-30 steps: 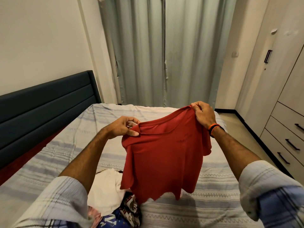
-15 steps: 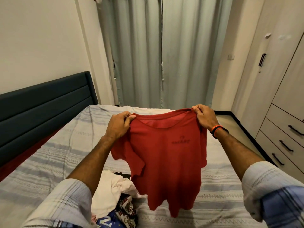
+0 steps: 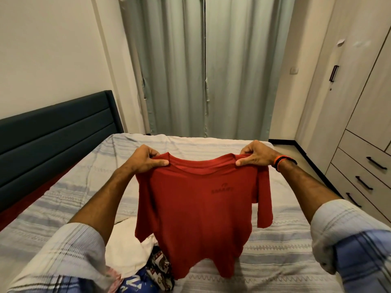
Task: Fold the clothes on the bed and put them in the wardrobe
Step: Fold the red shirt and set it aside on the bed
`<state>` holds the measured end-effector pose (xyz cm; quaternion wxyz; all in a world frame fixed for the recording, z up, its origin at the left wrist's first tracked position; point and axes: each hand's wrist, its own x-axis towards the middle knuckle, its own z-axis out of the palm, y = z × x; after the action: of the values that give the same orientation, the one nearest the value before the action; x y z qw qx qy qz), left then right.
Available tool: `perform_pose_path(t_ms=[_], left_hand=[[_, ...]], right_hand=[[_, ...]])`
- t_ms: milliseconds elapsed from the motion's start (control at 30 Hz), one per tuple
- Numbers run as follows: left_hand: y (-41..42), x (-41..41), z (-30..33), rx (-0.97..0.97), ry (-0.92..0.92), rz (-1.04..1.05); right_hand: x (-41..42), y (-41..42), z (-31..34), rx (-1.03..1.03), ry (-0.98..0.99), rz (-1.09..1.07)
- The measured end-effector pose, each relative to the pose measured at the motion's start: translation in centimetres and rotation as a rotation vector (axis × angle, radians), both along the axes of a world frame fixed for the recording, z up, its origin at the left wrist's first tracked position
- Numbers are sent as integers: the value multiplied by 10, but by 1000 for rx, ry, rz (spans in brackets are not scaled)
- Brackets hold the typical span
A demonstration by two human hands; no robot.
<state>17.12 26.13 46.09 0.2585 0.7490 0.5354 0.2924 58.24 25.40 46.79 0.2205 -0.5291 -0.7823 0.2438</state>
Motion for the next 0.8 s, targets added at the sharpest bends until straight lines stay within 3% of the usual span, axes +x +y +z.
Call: perform_pose_path(t_ms=[100, 233, 467, 600, 800], left_hand=[[-1, 1, 0, 28, -25, 20], [-2, 4, 3, 53, 112, 51], [-6, 20, 2, 290, 220, 313], [-7, 24, 3, 323, 305, 411], [-6, 25, 6, 304, 179, 350]], right_hand=[[-1, 1, -6, -38, 26, -14], [-4, 8, -13, 127, 54, -178], [-14, 7, -8, 205, 7, -317], [-12, 5, -7, 244, 26, -389], [-9, 4, -3, 249, 40, -433]])
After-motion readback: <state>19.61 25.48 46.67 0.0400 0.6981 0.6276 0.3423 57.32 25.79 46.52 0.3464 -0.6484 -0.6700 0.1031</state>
